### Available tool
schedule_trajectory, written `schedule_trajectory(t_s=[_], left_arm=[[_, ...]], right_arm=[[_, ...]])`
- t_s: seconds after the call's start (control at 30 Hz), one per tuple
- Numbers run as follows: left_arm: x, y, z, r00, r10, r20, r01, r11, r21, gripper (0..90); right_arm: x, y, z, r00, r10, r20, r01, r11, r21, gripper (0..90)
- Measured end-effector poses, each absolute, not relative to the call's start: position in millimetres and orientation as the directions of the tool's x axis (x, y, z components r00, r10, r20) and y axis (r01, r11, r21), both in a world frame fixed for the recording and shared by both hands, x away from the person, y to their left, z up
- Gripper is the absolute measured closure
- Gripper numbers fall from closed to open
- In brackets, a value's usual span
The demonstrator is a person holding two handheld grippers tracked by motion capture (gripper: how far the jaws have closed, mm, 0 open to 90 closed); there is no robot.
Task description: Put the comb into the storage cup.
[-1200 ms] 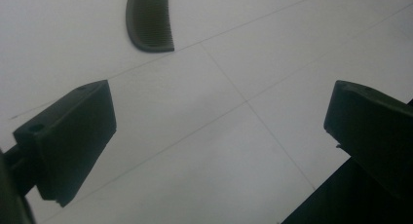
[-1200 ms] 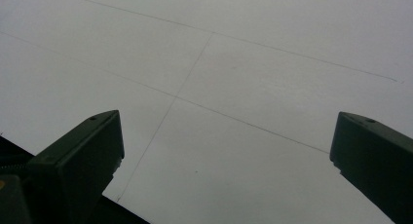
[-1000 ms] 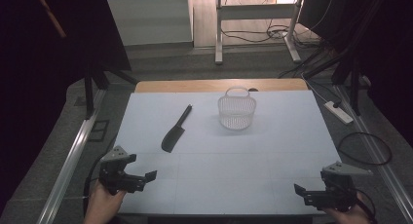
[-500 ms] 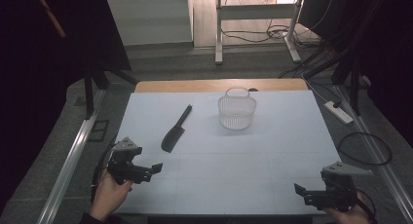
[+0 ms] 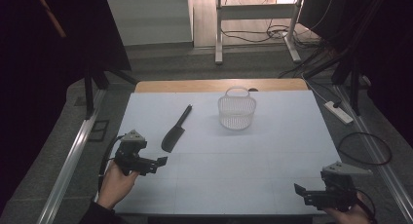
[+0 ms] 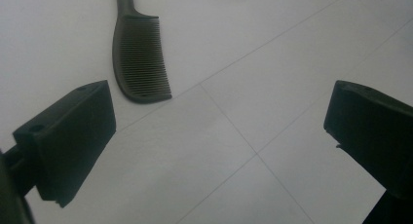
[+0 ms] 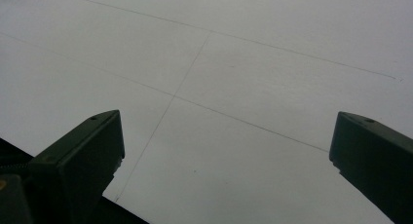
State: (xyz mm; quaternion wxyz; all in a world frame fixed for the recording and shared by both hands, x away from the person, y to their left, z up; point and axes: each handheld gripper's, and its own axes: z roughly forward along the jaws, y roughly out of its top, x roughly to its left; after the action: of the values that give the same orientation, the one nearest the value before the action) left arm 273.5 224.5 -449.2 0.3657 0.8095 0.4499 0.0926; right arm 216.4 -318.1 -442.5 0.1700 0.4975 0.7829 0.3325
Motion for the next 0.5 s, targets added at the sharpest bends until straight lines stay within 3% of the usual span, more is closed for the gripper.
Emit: schedule_trajectory(t_s=[0.5], left_arm=[[296,217,-444,0.579,0.798,-0.167,0.673,-0.352,0.651,0.0]], right_arm=[[217,-318,-443,-0.45,0.891,0.064,0.667,0.288,0.687,0.4]])
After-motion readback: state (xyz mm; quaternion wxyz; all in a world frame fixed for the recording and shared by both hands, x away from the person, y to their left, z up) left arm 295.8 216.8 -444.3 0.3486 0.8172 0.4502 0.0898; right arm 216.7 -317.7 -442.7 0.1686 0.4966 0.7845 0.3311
